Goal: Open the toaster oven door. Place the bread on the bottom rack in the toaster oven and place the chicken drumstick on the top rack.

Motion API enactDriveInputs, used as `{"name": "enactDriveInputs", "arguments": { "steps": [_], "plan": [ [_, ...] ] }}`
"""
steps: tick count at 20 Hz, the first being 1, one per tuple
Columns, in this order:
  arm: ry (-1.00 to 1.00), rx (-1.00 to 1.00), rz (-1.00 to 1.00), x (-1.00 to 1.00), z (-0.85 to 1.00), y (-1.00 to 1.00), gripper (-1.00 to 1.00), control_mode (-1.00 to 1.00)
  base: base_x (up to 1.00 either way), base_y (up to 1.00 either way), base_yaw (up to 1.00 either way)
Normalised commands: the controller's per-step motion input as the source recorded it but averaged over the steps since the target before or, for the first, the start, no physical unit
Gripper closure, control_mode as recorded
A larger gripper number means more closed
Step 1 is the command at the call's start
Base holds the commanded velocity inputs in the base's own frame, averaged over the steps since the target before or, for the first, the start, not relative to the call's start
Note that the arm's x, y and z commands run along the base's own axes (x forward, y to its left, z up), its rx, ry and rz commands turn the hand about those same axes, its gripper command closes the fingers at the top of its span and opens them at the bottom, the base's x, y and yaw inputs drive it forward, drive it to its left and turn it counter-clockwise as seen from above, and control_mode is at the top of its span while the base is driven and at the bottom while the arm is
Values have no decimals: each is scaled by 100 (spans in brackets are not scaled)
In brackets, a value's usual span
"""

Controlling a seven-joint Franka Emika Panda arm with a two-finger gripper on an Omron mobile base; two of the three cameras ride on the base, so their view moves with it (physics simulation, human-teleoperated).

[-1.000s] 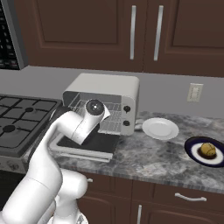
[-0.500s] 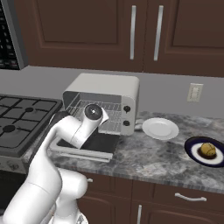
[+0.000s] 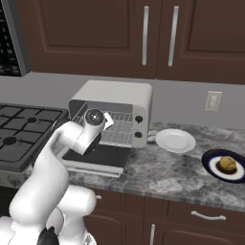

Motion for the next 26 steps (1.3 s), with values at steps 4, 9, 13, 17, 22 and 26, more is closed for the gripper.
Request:
{"name": "enactDriveInputs", "arguments": {
  "steps": [4, 9, 13, 17, 22, 26],
  "plan": [
    [0, 0, -6, 52, -41, 0, 100, -100, 0, 0, 0],
    [0, 0, -4, 34, -27, 0, 100, -100, 0, 0, 0],
    [0, 0, -2, 18, -36, -1, -100, -100, 0, 0, 0],
    [0, 0, -4, -1, 5, -2, -100, -100, 0, 0, 0],
    [21, 0, -27, -32, 93, 9, -100, -100, 0, 0, 0],
    [50, -1, -43, -24, 48, 1, -100, -100, 0, 0, 0]
  ]
}}
